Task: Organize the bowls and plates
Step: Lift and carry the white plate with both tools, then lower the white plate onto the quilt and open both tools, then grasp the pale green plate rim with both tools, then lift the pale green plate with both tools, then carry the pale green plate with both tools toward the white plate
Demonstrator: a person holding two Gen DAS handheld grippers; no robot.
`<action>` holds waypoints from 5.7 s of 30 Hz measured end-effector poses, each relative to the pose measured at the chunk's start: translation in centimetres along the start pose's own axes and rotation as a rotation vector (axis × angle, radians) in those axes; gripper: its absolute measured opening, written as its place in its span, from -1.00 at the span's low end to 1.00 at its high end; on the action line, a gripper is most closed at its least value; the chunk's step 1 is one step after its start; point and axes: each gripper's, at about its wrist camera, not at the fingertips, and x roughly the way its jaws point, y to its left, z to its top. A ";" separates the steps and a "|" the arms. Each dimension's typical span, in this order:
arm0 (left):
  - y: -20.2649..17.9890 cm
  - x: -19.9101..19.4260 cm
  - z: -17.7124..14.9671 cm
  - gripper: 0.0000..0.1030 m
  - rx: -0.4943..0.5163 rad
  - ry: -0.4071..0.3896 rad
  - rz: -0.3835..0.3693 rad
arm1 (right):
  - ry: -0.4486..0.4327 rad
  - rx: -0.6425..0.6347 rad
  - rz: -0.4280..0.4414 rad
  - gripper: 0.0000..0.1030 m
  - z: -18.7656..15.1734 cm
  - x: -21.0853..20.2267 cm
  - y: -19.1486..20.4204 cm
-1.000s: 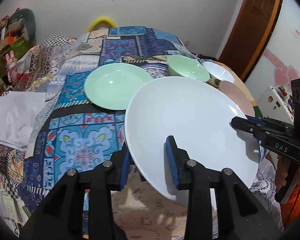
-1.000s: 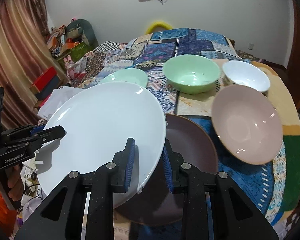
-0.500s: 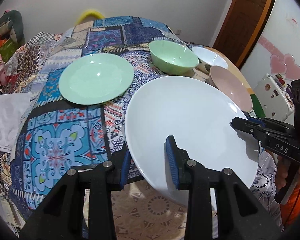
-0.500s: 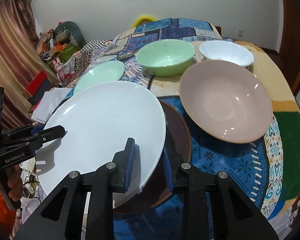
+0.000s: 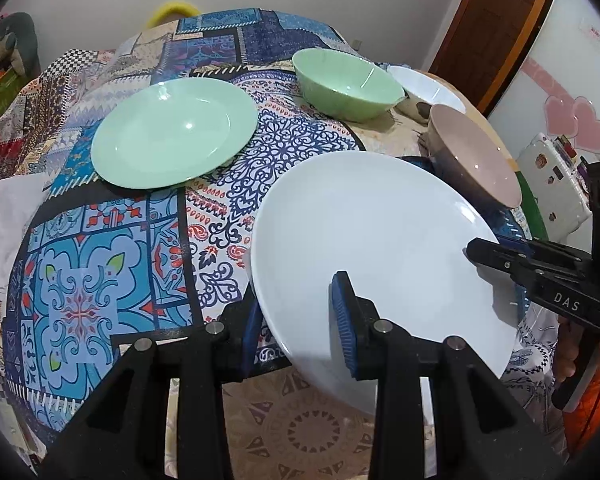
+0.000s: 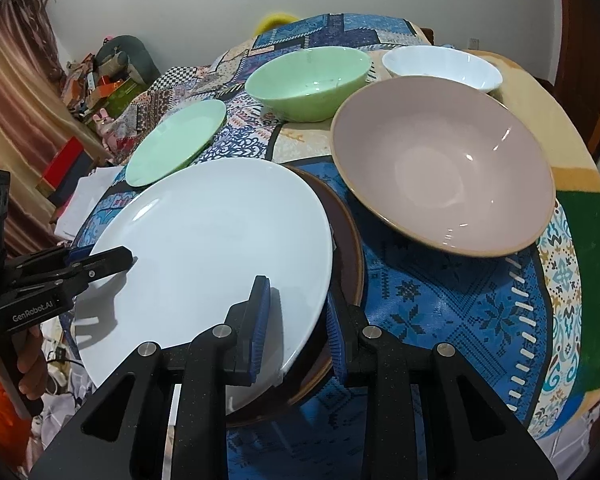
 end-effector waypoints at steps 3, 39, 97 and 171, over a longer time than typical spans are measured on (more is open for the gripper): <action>0.2 0.4 0.1 -0.33 -0.014 0.009 -0.011 | 0.000 -0.001 0.002 -0.52 0.1 0.0 -0.1; -0.5 -2.1 0.8 0.06 0.020 -0.062 0.072 | -0.058 -0.026 -0.044 -0.44 1.4 -2.9 0.3; 20.6 6.6 11.2 -0.35 -0.187 -0.044 0.144 | 0.150 -0.174 0.032 -0.56 13.8 14.9 10.2; 10.0 -6.4 3.7 -0.47 -0.112 -0.140 0.095 | -0.012 -0.217 0.084 -0.62 8.9 3.1 10.3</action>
